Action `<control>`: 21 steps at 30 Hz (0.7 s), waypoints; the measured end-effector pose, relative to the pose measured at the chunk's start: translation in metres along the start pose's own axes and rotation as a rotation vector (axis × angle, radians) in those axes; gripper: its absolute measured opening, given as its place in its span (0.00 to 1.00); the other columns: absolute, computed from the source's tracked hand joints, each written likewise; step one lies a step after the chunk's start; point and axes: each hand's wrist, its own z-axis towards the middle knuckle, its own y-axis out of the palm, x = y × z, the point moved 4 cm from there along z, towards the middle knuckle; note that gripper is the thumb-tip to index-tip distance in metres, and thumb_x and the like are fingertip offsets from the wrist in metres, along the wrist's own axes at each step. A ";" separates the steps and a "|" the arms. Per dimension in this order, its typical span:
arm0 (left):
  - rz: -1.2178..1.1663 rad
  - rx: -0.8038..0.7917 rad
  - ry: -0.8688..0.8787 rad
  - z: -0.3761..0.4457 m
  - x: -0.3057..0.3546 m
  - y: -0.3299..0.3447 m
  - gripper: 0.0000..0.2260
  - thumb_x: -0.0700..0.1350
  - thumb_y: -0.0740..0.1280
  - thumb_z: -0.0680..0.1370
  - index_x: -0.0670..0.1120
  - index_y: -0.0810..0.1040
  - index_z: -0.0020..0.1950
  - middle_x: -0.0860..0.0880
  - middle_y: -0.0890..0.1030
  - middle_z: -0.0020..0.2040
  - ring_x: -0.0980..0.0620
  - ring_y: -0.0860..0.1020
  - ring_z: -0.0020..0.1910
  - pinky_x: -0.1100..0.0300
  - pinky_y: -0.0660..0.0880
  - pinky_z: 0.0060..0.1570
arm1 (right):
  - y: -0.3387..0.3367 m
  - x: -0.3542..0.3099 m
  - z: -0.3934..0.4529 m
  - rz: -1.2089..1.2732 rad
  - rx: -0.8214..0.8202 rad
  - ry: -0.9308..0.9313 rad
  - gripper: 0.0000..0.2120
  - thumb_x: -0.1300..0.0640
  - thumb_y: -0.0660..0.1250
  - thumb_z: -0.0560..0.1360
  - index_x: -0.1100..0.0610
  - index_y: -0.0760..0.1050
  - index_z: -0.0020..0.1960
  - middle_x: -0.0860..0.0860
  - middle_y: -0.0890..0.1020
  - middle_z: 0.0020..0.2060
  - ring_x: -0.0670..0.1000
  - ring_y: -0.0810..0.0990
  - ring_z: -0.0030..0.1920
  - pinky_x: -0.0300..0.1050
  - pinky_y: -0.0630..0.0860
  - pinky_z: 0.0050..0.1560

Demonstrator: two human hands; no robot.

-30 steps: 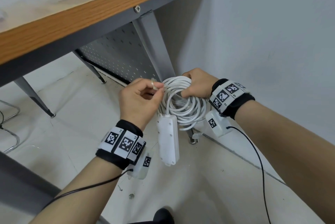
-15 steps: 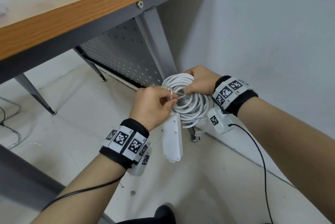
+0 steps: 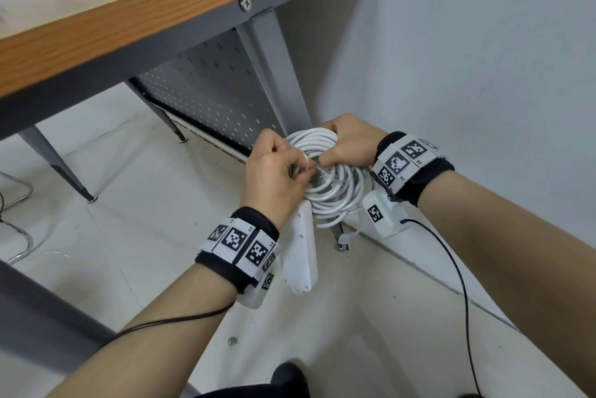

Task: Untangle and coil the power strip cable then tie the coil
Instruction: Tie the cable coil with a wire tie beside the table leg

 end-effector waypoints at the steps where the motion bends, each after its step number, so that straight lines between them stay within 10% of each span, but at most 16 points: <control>1: 0.008 -0.001 0.005 0.000 0.000 0.001 0.07 0.34 0.79 0.66 0.41 0.81 0.34 0.48 0.70 0.43 0.45 0.75 0.42 0.49 0.77 0.45 | 0.001 0.000 0.000 0.001 -0.002 -0.001 0.10 0.65 0.73 0.63 0.56 0.80 0.43 0.54 0.85 0.37 0.51 0.83 0.35 0.46 0.81 0.40; 12: 0.040 0.054 -0.067 0.005 -0.003 0.008 0.25 0.33 0.77 0.60 0.52 0.61 0.34 0.56 0.65 0.40 0.49 0.68 0.39 0.64 0.62 0.39 | 0.001 -0.005 -0.007 -0.055 -0.045 -0.017 0.11 0.64 0.74 0.67 0.59 0.80 0.49 0.54 0.85 0.40 0.51 0.84 0.37 0.44 0.81 0.41; 21: 0.078 -0.025 0.047 0.001 0.005 0.006 0.20 0.37 0.76 0.63 0.51 0.70 0.46 0.53 0.69 0.47 0.48 0.72 0.46 0.46 0.74 0.50 | -0.002 0.002 -0.009 -0.033 -0.014 0.005 0.11 0.61 0.77 0.66 0.57 0.81 0.47 0.56 0.85 0.41 0.53 0.83 0.38 0.48 0.81 0.44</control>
